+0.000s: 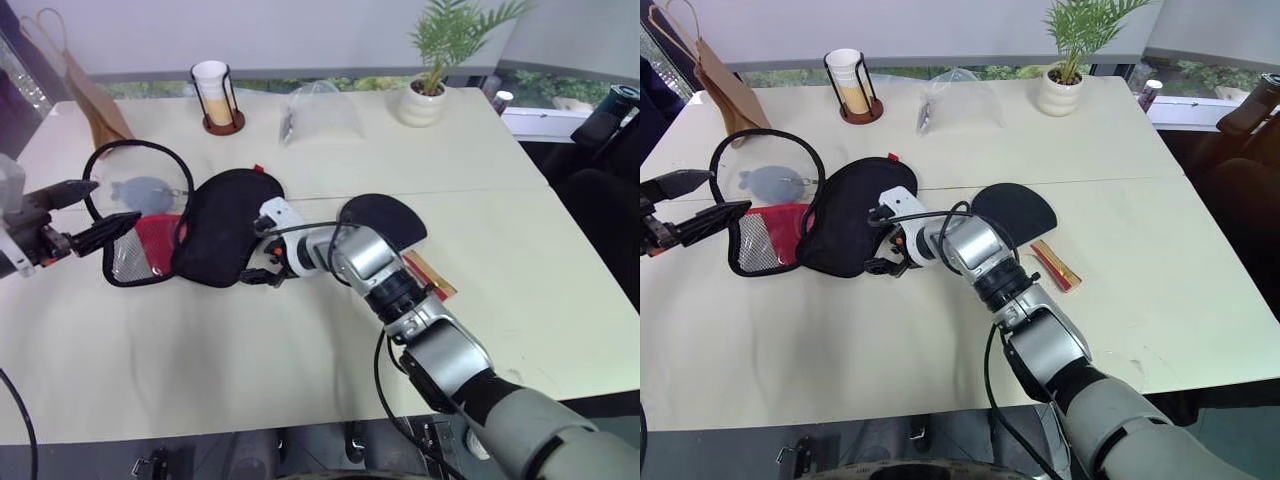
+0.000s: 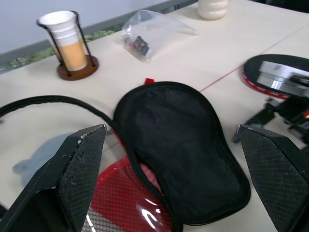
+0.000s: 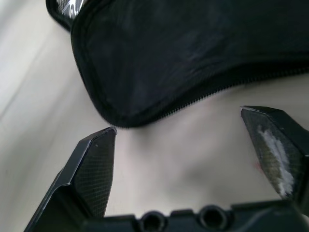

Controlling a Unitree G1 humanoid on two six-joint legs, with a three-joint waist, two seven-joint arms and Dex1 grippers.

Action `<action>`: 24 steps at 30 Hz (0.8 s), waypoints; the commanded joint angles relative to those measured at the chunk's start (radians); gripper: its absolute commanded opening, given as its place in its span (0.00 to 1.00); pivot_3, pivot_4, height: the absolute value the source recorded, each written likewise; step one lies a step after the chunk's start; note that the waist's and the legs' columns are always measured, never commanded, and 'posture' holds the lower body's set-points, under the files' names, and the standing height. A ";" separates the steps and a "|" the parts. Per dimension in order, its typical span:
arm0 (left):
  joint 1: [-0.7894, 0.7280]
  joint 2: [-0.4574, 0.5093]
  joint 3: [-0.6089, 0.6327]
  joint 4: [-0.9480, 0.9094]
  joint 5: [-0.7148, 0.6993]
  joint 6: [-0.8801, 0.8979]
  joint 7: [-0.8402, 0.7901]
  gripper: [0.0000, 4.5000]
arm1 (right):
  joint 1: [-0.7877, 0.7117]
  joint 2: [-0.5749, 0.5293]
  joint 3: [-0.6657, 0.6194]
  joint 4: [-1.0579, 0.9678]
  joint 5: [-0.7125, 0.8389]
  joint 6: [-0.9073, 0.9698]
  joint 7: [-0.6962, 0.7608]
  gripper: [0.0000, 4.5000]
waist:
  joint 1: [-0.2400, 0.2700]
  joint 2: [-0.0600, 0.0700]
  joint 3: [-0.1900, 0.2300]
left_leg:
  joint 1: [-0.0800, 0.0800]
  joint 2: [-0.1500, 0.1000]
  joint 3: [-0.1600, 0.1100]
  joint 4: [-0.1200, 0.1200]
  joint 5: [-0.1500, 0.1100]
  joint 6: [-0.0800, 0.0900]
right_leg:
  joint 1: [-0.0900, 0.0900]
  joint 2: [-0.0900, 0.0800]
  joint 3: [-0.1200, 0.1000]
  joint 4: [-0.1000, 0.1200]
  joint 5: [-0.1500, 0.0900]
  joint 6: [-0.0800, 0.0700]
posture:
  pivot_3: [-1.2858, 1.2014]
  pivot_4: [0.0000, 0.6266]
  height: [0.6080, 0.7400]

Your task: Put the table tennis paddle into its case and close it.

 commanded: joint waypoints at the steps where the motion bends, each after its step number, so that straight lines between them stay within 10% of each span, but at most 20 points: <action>1: -0.010 0.016 0.021 -0.021 0.003 -0.007 -0.002 1.00 | -0.043 0.050 -0.042 0.079 -0.014 -0.041 -0.051 0.98 | -0.006 0.000 0.000 | 0.000 0.000 0.000 0.000 0.000 0.000 | 0.000 0.000 0.000 0.000 0.000 0.000 | 0.52 0.24 1.00; 12: 0.051 -0.004 0.072 -0.087 0.003 0.013 0.023 1.00 | -0.002 0.144 0.025 0.146 -0.124 -0.134 -0.156 0.98 | -0.026 -0.003 -0.002 | 0.001 0.000 -0.001 -0.008 0.004 -0.006 | -0.002 0.001 0.000 0.000 0.001 -0.001 | 0.52 0.24 1.00; 16: 0.073 -0.013 0.091 -0.115 -0.003 0.023 0.037 1.00 | 0.025 0.149 0.057 0.164 -0.165 -0.181 -0.193 0.72 | -0.025 -0.004 -0.002 | 0.002 0.000 -0.001 -0.008 0.004 -0.006 | -0.002 0.001 0.000 0.000 0.001 -0.001 | 0.52 0.24 1.00; 22: 0.110 -0.025 0.119 -0.144 -0.004 0.030 0.048 1.00 | 0.060 0.147 0.081 0.174 -0.204 -0.214 -0.232 0.06 | -0.020 -0.004 -0.003 | 0.003 0.000 -0.001 -0.008 0.004 -0.006 | -0.001 0.000 0.000 0.000 0.001 -0.002 | 0.52 0.24 1.00; 24: 0.116 -0.031 0.122 -0.152 -0.005 0.030 0.053 1.00 | 0.071 0.131 0.098 0.154 -0.208 -0.206 -0.223 0.01 | -0.018 -0.004 -0.003 | 0.005 0.000 -0.001 -0.008 0.004 -0.006 | 0.000 0.000 0.000 0.000 0.000 -0.004 | 0.52 0.24 1.00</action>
